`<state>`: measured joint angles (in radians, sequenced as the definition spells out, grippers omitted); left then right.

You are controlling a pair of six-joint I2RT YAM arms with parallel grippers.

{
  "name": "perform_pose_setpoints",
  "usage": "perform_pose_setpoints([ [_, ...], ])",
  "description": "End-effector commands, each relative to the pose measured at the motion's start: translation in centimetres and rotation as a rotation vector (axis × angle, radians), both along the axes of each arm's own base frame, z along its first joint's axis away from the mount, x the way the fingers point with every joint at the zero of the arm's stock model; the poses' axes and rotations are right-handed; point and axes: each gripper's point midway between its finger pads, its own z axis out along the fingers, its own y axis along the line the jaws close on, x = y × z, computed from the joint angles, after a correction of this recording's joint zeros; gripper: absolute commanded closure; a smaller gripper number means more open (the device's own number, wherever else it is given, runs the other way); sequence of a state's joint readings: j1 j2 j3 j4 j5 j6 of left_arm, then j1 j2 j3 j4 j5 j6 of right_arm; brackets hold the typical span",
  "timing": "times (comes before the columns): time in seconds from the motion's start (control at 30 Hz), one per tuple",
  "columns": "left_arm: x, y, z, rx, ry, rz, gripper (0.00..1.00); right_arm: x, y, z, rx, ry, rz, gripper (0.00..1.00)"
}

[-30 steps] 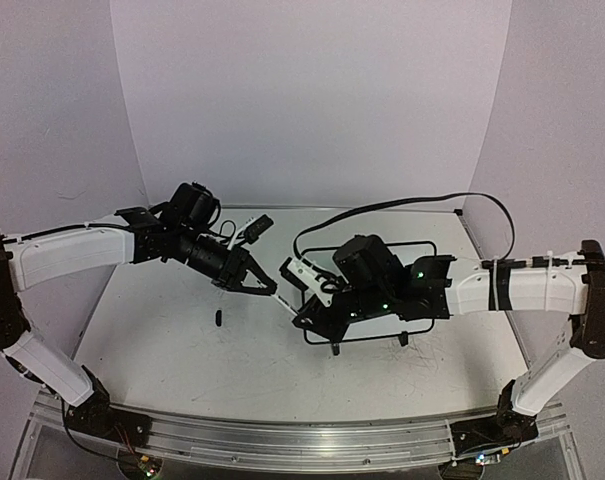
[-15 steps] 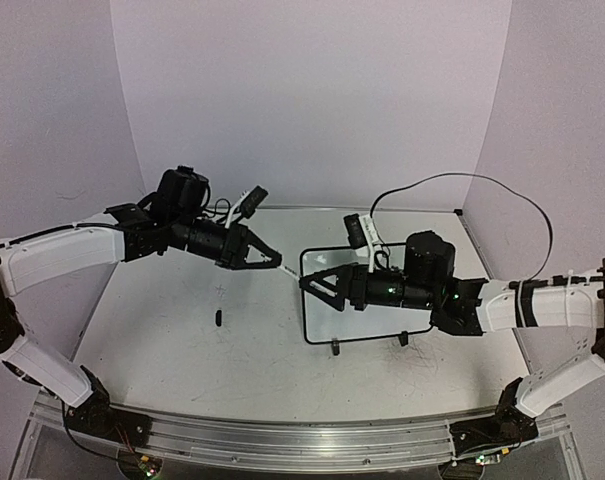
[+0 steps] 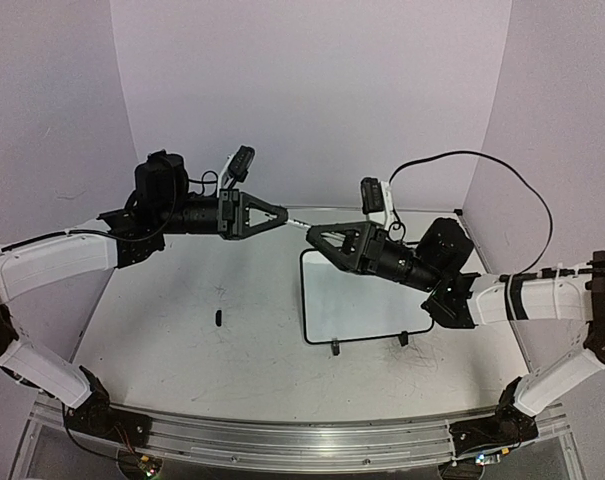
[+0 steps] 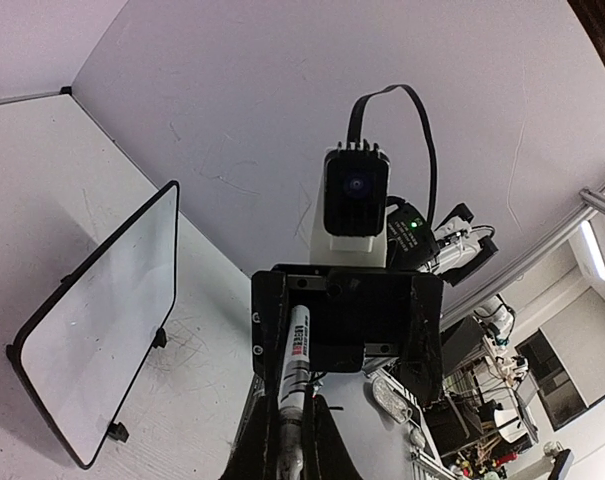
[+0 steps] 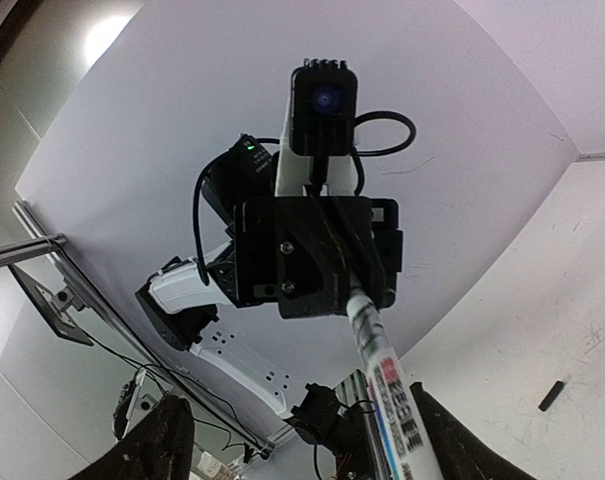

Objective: Write a sentence on the whiteboard
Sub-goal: Pass from the left arm to the right

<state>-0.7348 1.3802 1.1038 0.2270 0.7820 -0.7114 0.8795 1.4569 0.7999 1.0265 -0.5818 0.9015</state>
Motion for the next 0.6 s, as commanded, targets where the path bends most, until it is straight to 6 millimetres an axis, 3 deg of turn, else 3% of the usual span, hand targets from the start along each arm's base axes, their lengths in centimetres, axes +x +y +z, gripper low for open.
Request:
perform_pose_setpoints([
  [0.0,-0.3,-0.2,2.0,-0.062,-0.03,-0.006,1.0,-0.3,-0.2,3.8,0.111,-0.06,0.015,0.37],
  [0.2,-0.6,-0.2,1.6,-0.059,-0.024,-0.009,1.0,0.2,0.7,3.5,0.104,-0.057,0.03,0.6],
  [0.57,-1.1,-0.1,0.8,-0.048,-0.012,-0.03,1.0,1.1,1.2,2.9,0.098,-0.035,0.01,0.71],
])
